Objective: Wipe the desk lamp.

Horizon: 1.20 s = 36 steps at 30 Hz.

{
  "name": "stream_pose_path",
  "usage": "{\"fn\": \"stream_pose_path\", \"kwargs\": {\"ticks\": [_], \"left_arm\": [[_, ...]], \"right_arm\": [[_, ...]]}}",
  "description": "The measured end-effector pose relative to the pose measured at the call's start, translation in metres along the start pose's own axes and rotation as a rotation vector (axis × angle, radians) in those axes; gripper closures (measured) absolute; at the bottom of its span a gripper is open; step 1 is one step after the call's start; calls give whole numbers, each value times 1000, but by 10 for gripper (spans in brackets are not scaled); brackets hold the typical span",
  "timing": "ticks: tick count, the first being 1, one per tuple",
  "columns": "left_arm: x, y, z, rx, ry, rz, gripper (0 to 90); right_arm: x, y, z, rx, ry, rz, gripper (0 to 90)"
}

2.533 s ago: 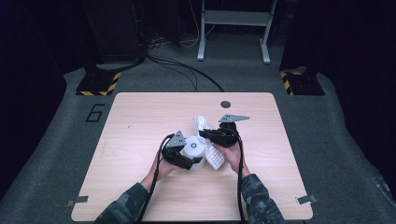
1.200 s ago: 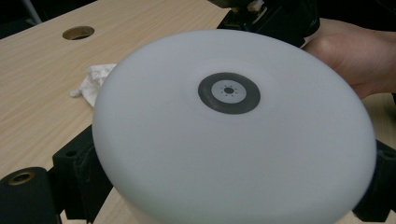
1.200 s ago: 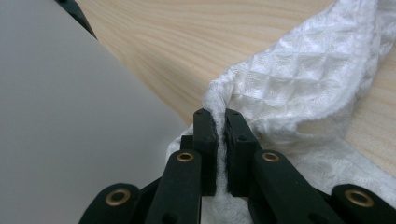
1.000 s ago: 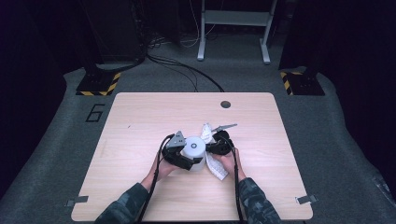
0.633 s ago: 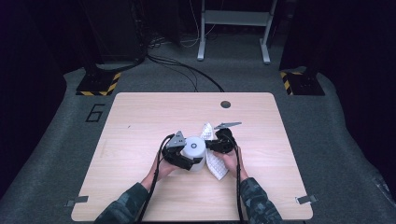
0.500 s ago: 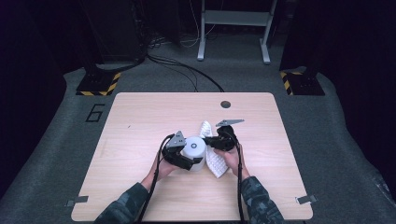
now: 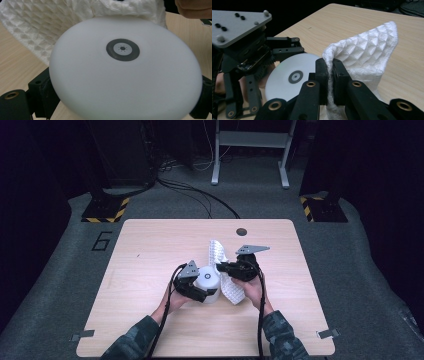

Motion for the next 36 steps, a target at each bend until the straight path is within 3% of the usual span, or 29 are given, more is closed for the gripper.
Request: {"fn": "stream_pose_path", "kwargs": {"ticks": [12,16,20,29,32,33,34,36], "left_arm": [[0,0,0,-1,0,-1,86],[0,0,0,1,1,2,86],[0,0,0,1,2,2,86],[0,0,0,0,2,0,86],[0,0,0,0,2,0,86],[0,0,0,0,2,0,86],[0,0,0,0,2,0,86],[0,0,0,0,2,0,86]], "right_arm": [[-8,-22,17,-8,20,-15,850],[-12,-42,12,-70,28,-8,850],[-18,-65,3,-121,51,-43,851],[-26,-94,-12,-217,73,-42,850],[-30,-97,-14,-221,71,-46,850],[-30,-98,-14,-211,69,-24,850],[-33,-98,-13,-212,70,-39,850],[-36,-97,-13,-176,70,-12,850]]}}
Point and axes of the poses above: each handheld gripper's, and its own axes: z roughly backward along the jaws, y roughly out of its top, x roughly to its right, the point moved 6 cm from there along -z, roughly forward along the jaws, and after that the axes turned 11 degrees about z, right-handed, at the moved point
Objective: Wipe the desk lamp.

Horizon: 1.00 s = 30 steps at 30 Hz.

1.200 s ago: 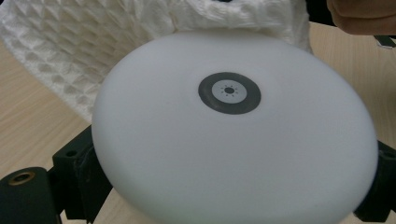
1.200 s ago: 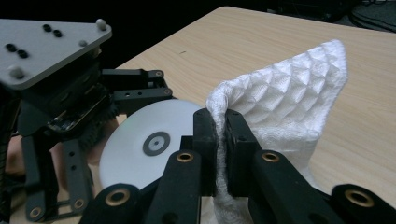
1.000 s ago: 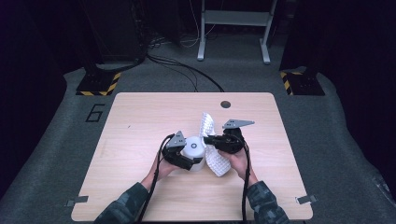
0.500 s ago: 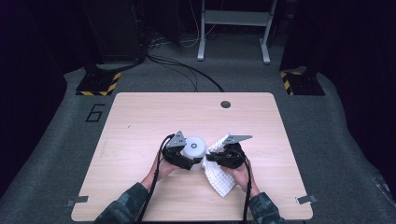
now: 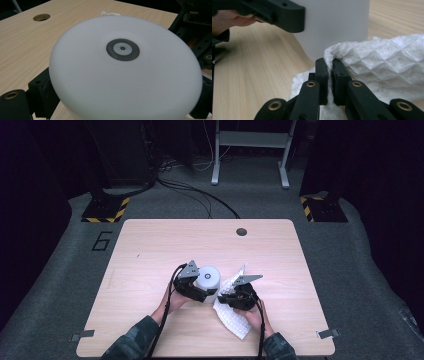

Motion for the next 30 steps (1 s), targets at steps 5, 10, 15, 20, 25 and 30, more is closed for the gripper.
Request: {"fn": "stream_pose_path", "kwargs": {"ticks": [5,10,15,20,25,30], "left_arm": [[0,0,0,1,0,2,86],[0,0,0,1,4,2,86],[0,0,0,1,4,2,86],[1,0,0,6,8,8,87],[0,0,0,2,9,2,87],[0,0,0,1,8,1,87]], "right_arm": [[-10,2,1,41,5,40,850],[-24,8,-1,102,2,80,850],[-34,12,-6,115,-2,124,850],[-43,16,-16,118,3,145,851],[-49,20,-26,118,2,165,850],[-47,18,-32,90,-1,157,851]]}}
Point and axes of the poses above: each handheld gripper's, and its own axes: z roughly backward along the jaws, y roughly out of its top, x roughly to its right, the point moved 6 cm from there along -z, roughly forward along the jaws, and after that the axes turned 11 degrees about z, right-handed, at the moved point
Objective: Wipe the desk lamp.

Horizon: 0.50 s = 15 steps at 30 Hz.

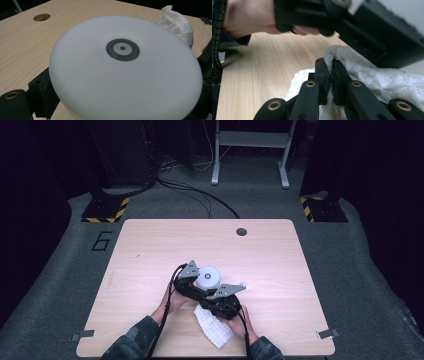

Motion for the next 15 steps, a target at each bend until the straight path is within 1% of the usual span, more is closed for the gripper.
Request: {"fn": "stream_pose_path", "kwargs": {"ticks": [2,3,4,5,6,7,12,15], "left_arm": [[0,0,0,0,0,0,87],[0,0,0,-2,1,-1,87],[0,0,0,-2,1,-1,87],[0,0,0,-7,-7,-2,87],[0,0,0,-8,-6,-3,87],[0,0,0,-1,0,-4,87],[0,0,0,-2,0,-4,87],[0,0,0,-1,0,-1,87]], "right_arm": [[1,-3,-2,-19,5,-17,851],[2,-5,-3,-33,7,-19,851],[2,-5,-3,-33,7,-19,851],[2,-10,-5,-67,19,-32,850],[2,-10,-5,-67,19,-32,850],[5,-13,-6,-78,28,-33,850],[5,-12,-5,-81,30,-33,850],[7,-13,1,-73,23,-49,850]]}}
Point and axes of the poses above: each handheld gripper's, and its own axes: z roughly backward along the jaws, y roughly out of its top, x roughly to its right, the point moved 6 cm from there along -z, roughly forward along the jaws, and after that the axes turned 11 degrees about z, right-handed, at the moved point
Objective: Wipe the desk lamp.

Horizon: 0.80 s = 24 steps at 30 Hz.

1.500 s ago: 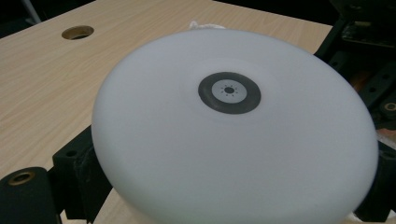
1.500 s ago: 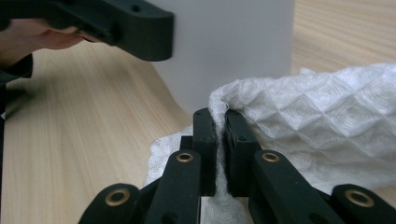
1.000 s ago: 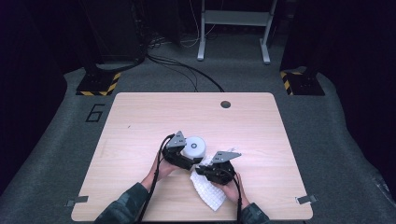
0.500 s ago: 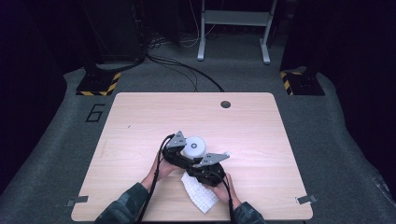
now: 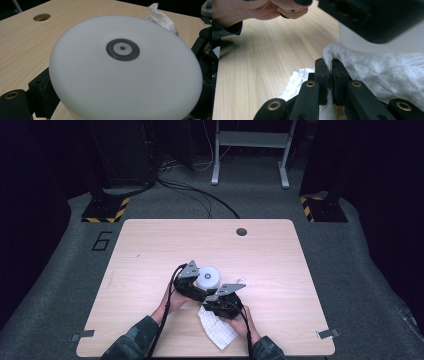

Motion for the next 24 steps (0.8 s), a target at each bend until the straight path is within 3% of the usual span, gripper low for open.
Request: {"fn": "stream_pose_path", "kwargs": {"ticks": [13,24], "left_arm": [[0,0,0,-9,-9,-6,86],[0,0,0,-14,-10,-7,86]], "right_arm": [[8,-7,17,1,-2,-34,849],[23,-8,31,5,-48,-49,849]]}}
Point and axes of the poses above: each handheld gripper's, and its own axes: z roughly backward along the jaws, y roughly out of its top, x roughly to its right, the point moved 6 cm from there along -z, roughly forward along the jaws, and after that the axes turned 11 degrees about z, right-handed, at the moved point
